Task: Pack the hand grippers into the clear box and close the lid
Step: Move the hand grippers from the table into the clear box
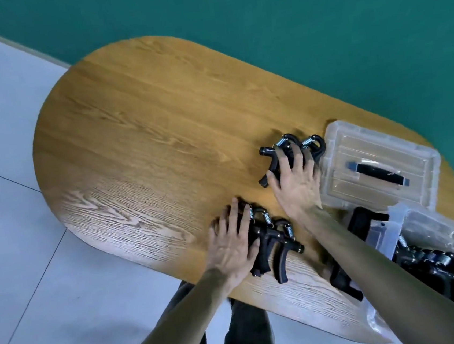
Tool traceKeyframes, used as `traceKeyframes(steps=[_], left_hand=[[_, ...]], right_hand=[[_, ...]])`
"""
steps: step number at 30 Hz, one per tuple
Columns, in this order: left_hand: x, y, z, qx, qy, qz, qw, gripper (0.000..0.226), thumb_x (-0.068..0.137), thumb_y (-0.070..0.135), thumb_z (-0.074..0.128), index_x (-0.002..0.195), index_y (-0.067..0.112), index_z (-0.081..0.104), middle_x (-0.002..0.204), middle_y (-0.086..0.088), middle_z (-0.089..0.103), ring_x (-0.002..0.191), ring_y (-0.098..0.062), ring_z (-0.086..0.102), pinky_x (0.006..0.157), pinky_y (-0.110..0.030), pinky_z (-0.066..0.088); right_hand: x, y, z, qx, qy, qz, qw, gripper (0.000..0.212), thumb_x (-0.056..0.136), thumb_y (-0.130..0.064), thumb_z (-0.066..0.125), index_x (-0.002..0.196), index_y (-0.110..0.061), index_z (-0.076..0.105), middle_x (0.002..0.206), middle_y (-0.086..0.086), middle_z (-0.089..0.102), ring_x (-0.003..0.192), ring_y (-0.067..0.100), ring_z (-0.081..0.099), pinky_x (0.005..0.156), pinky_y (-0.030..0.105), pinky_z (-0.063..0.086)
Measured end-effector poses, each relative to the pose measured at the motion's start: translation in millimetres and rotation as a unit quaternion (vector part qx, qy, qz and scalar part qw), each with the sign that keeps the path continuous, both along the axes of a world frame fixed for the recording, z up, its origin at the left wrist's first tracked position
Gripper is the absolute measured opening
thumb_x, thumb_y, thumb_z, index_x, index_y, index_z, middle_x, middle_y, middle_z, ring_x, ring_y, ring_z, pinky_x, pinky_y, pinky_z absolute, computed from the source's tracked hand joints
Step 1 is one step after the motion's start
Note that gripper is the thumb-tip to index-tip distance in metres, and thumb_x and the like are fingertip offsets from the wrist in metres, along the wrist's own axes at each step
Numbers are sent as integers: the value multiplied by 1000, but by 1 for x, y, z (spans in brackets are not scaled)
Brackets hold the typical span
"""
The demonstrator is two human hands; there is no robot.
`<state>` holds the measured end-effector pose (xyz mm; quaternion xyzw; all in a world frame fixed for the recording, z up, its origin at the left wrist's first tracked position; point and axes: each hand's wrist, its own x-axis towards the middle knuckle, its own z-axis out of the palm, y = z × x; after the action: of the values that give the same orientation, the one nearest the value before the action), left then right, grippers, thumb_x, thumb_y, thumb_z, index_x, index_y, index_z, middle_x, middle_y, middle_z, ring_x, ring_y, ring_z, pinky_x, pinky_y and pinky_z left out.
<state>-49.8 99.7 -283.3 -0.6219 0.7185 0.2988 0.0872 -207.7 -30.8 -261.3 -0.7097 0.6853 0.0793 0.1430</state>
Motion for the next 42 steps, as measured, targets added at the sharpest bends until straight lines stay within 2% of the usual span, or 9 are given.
traceKeyframes(steps=[3,6,10,14,19,24,29,34,42], left_hand=[[-1,10,-12,2,17,4,1000,86,102,52,30,156,16,-26,162,-14,-35,147,-34,23,111,-52,33],[-3,13,-20,-11,16,-3,1000,97,98,41,45,154,12,-29,159,-17,-39,123,-31,44,95,-47,41],[-4,9,-26,-35,16,-1,999,87,101,42,38,157,13,-22,161,-17,-35,103,-27,48,83,-45,47],[-2,7,-32,-64,20,-3,998,80,103,44,35,160,14,-13,165,-17,-26,94,-25,50,75,-44,49],[1,0,-32,-34,28,-13,999,76,104,45,23,155,19,-29,162,-13,-36,99,-24,46,77,-39,47],[1,-6,-25,-7,31,-30,999,78,107,43,21,146,21,-43,156,-12,-46,106,-24,40,83,-40,45],[-2,-4,-26,-8,25,-22,999,79,108,41,25,149,20,-38,156,-11,-46,112,-26,39,90,-44,46],[-4,-7,-17,-9,-7,-12,1000,102,100,23,55,152,17,-33,159,-10,-41,116,-27,42,92,-45,46],[12,-17,31,-77,-63,14,995,92,104,25,46,154,16,-30,164,-12,-28,113,-30,46,89,-47,49]], right_hand=[[14,-11,-19,-19,9,-18,1000,65,101,-49,40,156,-21,22,166,14,13,151,43,14,117,61,25],[26,-22,-34,-28,18,-21,999,70,99,-46,46,158,-20,19,167,16,9,152,46,7,119,62,20],[33,-33,-48,-5,57,-52,997,82,96,-41,55,161,-22,10,168,17,-5,150,51,-7,120,64,17],[28,-30,-53,-7,76,-62,995,80,94,-27,59,161,-21,15,169,13,-9,149,55,-3,116,64,29],[21,-22,-56,-50,53,-35,997,76,90,-1,55,158,-21,29,170,10,-1,149,54,9,109,65,38],[18,-23,-56,-54,54,-32,997,72,91,-2,58,155,-26,34,170,8,5,146,52,22,108,59,38],[17,-27,-49,-50,52,-30,997,68,93,-5,57,154,-27,38,169,8,8,143,52,25,103,57,41],[15,-18,-32,-33,4,-29,999,64,96,-12,52,155,-29,33,169,7,3,147,47,15,112,62,33],[8,21,40,-82,-67,-11,994,65,91,-6,56,151,-26,41,170,7,5,144,48,23,106,61,37]])
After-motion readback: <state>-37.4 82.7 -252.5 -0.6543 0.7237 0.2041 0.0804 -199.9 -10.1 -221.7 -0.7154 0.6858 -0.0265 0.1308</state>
